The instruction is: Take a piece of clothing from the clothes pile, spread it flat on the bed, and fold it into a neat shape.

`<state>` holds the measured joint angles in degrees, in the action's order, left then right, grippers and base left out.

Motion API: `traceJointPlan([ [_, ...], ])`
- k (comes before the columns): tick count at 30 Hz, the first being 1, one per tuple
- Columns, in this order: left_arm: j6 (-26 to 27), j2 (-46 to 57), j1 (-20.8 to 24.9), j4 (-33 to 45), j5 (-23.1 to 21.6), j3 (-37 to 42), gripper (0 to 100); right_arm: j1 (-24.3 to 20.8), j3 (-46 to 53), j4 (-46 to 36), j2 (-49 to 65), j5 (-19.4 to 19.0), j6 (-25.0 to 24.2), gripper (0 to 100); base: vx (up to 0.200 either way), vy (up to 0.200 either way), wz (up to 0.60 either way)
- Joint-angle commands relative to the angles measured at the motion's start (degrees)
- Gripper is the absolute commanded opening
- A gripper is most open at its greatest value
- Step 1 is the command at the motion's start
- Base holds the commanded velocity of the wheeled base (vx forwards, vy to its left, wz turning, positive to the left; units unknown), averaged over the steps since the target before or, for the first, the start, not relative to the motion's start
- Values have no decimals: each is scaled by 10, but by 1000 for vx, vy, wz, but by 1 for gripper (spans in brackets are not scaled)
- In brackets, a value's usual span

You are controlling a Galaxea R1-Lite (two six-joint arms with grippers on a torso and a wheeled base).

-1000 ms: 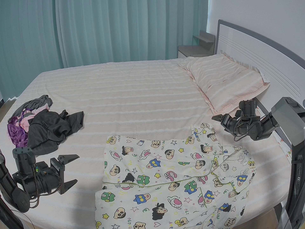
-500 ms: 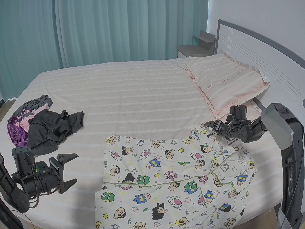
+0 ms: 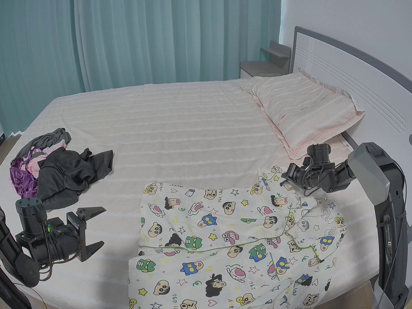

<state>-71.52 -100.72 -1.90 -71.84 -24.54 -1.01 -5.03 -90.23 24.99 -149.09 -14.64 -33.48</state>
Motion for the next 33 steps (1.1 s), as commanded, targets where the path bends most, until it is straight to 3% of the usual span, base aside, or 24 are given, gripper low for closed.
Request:
traceJointPlan([
  [1,0,-1,0,0,0,10,100,6,-9,1,-7,1,-2,0,0,0,0],
  [9,0,-1,0,0,0,10,100,21,-48,8,0,9,-25,0,0,0,0],
  [24,0,-2,0,0,0,10,100,27,-125,7,-31,47,-22,0,0,0,0],
  [25,0,-2,0,0,0,10,100,27,-131,7,-36,48,-22,100,0,0,0],
  [33,0,-2,0,0,0,10,100,29,-138,3,-38,49,-23,100,0,0,0],
])
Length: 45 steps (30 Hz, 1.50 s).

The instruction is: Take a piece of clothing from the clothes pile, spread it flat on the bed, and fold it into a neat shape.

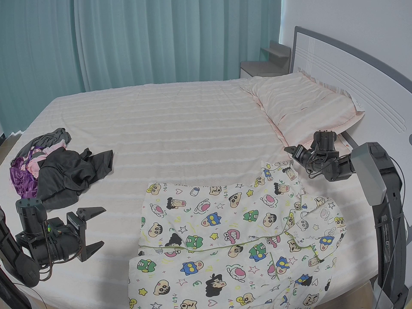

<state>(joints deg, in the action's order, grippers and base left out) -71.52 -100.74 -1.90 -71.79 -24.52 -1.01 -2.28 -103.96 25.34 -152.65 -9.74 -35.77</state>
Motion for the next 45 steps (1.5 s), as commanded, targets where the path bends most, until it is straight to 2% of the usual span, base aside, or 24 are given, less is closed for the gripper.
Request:
traceJointPlan([
  [1,0,-2,0,0,0,10,100,5,1,-3,-3,1,1,100,0,0,0],
  [4,0,-2,0,0,0,10,100,14,5,-3,-2,2,2,100,0,0,0],
  [9,0,-2,0,0,0,10,100,28,68,5,23,-1,3,100,0,0,0],
  [10,-5,-2,0,0,0,10,100,39,125,13,43,-16,7,100,0,0,0],
  [12,-5,-2,0,0,-1,10,100,47,168,34,55,-48,19,100,0,0,0],
  [15,-5,-4,0,0,-2,9,100,66,242,107,66,-115,64,100,0,0,0],
  [17,-5,-4,0,0,-2,9,100,65,266,139,68,-131,67,100,0,0,0],
  [24,-5,-4,0,0,-3,10,100,47,280,150,78,-172,73,100,0,0,0],
  [36,-5,-5,1,0,-3,10,100,17,248,145,61,-201,80,100,0,0,0],
  [37,-5,-5,1,0,-3,10,100,17,241,144,55,-201,83,0,0,0,0],
  [45,-5,-5,1,0,-3,10,100,36,216,139,41,-197,86,0,0,0,0],
])
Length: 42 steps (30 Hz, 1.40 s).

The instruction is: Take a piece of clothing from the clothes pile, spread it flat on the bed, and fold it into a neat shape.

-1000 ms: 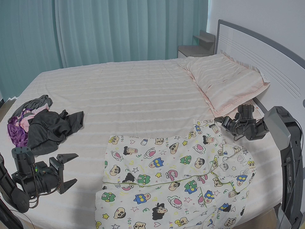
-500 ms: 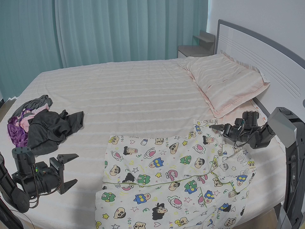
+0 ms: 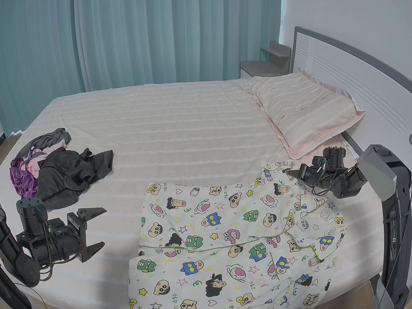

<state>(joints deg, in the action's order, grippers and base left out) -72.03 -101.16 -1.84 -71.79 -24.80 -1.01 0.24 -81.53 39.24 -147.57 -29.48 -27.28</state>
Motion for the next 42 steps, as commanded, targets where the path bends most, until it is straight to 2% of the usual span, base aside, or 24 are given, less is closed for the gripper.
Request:
traceJointPlan([
  [1,0,-1,-1,0,1,10,100,13,-8,-1,-9,1,1,0,0,0,0],
  [5,0,-1,-1,0,1,10,100,23,-35,0,-10,10,0,0,0,0,0],
  [8,0,-1,-1,0,1,10,100,24,-72,-3,-18,45,1,0,0,0,0],
  [10,0,-1,-1,0,1,10,100,24,-89,-5,-23,52,3,0,0,0,0],
  [18,0,-1,-1,0,1,10,100,20,-121,-40,-55,57,32,0,0,0,0],
  [24,0,-2,-1,0,1,10,100,21,-156,-63,-67,79,33,0,0,0,0],
  [25,0,-2,-1,0,1,10,100,22,-154,-65,-63,79,33,100,0,0,0],
  [33,1,2,0,0,3,9,100,27,-114,-66,-24,84,32,100,0,0,0],
  [39,1,3,4,0,3,10,100,46,-38,-65,39,92,31,100,0,0,0],
  [42,-1,3,10,0,3,10,100,53,20,-65,95,123,31,100,0,0,0],
])
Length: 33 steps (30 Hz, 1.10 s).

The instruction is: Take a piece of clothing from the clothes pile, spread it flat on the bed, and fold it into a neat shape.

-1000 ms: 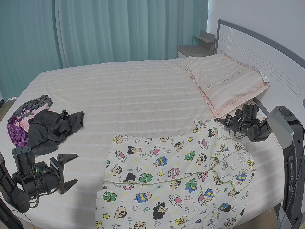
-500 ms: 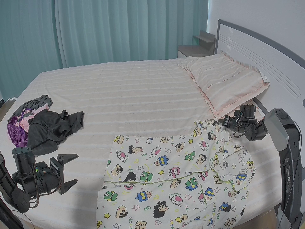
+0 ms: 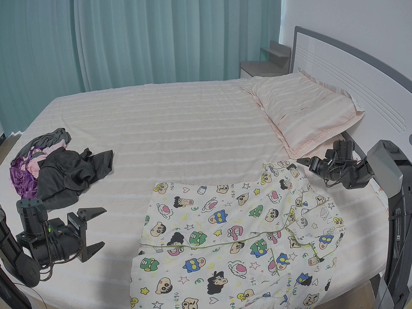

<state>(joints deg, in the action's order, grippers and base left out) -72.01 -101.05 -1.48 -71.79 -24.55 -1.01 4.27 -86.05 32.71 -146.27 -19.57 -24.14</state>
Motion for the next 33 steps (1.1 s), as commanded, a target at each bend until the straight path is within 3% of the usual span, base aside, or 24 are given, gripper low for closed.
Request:
traceJointPlan([
  [1,-4,1,9,0,0,10,100,13,80,1,95,33,0,100,0,0,0],
  [12,-12,1,17,0,1,10,100,-26,284,7,287,93,-26,100,-164,0,0],
  [18,-20,1,17,0,2,10,100,-61,414,7,388,144,-121,100,0,0,0],
  [29,-19,1,22,0,5,9,100,-131,614,10,516,159,-266,100,0,0,0],
  [33,-20,1,22,0,5,9,100,-140,647,46,499,155,-308,100,0,200,0],
])
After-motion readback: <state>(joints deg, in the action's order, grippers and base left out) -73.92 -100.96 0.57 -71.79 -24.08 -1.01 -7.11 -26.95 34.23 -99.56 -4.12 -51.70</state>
